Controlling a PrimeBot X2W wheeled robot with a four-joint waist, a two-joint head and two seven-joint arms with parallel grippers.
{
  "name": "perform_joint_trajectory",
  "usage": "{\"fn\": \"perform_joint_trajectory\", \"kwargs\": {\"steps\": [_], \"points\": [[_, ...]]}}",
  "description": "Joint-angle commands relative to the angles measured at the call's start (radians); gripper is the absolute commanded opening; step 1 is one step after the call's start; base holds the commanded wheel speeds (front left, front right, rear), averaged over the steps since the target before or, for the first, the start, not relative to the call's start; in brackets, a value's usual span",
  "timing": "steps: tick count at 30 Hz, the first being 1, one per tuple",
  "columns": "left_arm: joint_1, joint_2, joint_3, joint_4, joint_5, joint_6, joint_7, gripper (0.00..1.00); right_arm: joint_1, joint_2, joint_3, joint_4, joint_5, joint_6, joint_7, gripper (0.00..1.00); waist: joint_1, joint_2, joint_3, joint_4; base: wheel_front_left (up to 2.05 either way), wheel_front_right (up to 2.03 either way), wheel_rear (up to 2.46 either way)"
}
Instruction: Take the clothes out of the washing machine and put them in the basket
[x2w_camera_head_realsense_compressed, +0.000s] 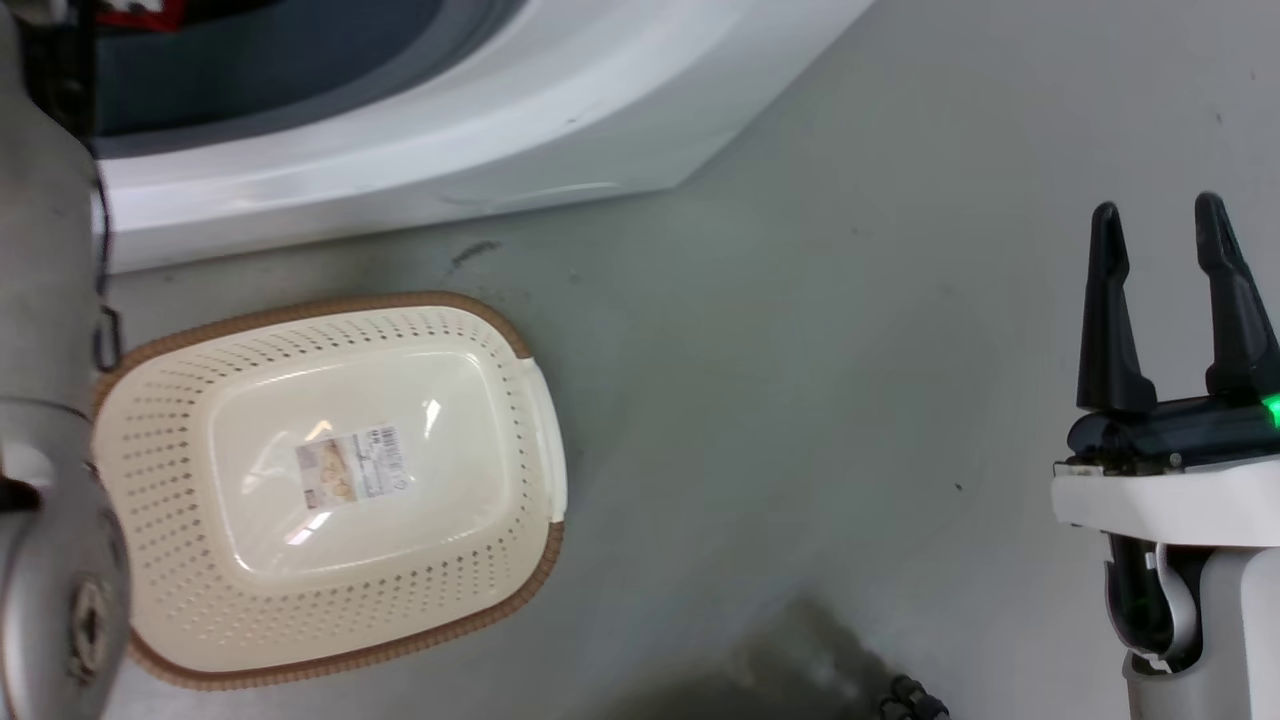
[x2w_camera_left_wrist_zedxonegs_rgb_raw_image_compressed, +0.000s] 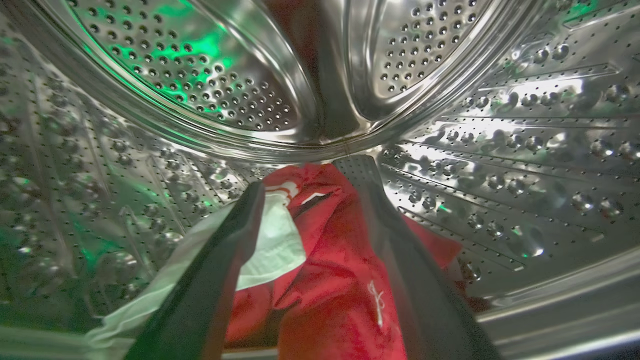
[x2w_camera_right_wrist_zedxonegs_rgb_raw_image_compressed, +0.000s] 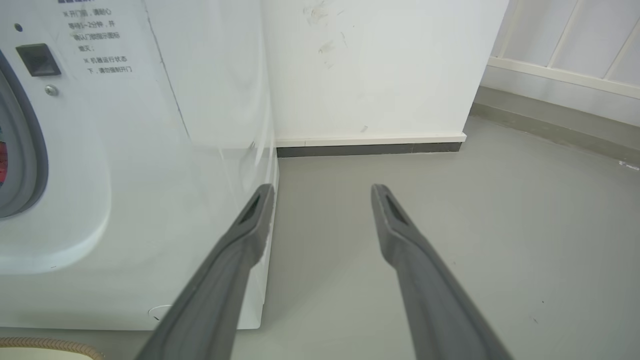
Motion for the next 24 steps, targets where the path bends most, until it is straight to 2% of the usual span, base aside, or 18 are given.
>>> {"fn": "perform_joint_trajectory", "kwargs": {"steps": [1,8,13,19,24], "points": [[-0.045,0.016,-0.002,0.015,0.000,-0.007,0.025,1.00,-0.020,0.002,0.001,-0.010,0.013,-0.001,-0.002,1.00,-0.0003,0.0000,0.050,-0.039,0.00,0.00,0.00],[-0.217,0.094,-0.056,0.091,0.044,-0.036,0.177,1.00,-0.036,0.002,0.005,-0.019,0.047,-0.001,-0.002,1.00,-0.0003,0.0000,0.125,-0.075,0.00,0.00,0.00],[-0.294,0.130,-0.079,0.134,0.059,-0.043,0.270,1.00,-0.044,0.002,0.013,-0.023,0.068,-0.001,-0.002,1.00,-0.0003,0.0000,0.164,-0.089,0.00,0.00,0.00],[-0.364,0.144,-0.101,0.187,0.064,-0.052,0.406,1.00,-0.055,0.002,0.025,-0.026,0.079,-0.001,-0.002,1.00,-0.0003,0.0000,0.193,-0.103,0.00,0.00,0.00],[-0.388,0.140,-0.113,0.210,0.056,-0.054,0.468,1.00,-0.066,0.002,0.027,-0.029,0.085,-0.001,-0.002,1.00,-0.0003,0.0000,0.202,-0.109,0.00,0.00,0.00]]}}
